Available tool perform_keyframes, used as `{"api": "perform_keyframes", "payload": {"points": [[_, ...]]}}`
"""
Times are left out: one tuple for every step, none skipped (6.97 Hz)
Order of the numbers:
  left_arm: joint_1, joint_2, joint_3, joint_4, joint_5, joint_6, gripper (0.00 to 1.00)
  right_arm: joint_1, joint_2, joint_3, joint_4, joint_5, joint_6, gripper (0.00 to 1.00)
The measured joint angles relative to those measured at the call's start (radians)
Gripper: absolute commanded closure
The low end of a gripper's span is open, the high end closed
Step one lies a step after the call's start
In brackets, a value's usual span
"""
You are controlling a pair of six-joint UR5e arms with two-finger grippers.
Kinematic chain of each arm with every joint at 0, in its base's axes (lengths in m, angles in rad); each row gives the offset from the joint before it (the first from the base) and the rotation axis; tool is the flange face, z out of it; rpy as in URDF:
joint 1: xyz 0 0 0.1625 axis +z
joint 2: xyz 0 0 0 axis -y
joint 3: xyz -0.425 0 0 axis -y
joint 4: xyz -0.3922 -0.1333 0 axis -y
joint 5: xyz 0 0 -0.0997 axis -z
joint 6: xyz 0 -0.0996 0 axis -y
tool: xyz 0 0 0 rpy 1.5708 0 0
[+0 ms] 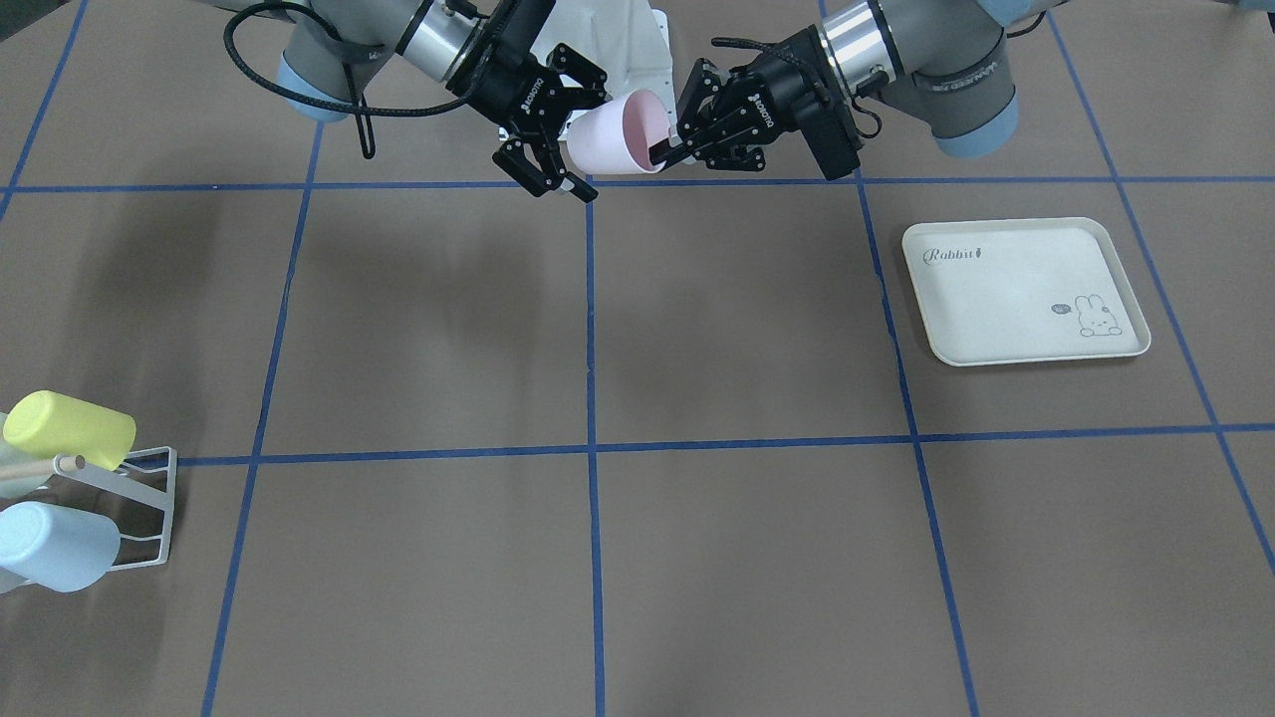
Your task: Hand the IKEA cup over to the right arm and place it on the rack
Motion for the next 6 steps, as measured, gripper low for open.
{"api": "perform_keyframes", "payload": {"points": [[0.002,0.000,0.011,0.000,0.002,0.001,1.00,0.000,0.000,0.001,0.000,0.000,0.000,0.01],[0.003,0.000,0.019,0.000,0.003,0.002,1.00,0.000,0.000,0.001,0.000,0.000,0.000,0.02],[0.003,0.000,0.023,0.000,0.004,0.003,1.00,0.000,0.000,0.002,0.000,0.000,0.000,0.12],[0.003,0.000,0.023,-0.001,0.004,0.003,1.00,0.000,0.000,0.002,0.000,0.000,-0.001,0.31],[0.003,0.000,0.023,-0.002,0.004,0.003,1.00,0.000,-0.001,0.002,0.000,0.000,-0.001,0.56],[0.004,0.000,0.023,-0.003,0.003,0.003,1.00,0.001,-0.003,0.003,0.000,0.001,0.000,0.77]]}}
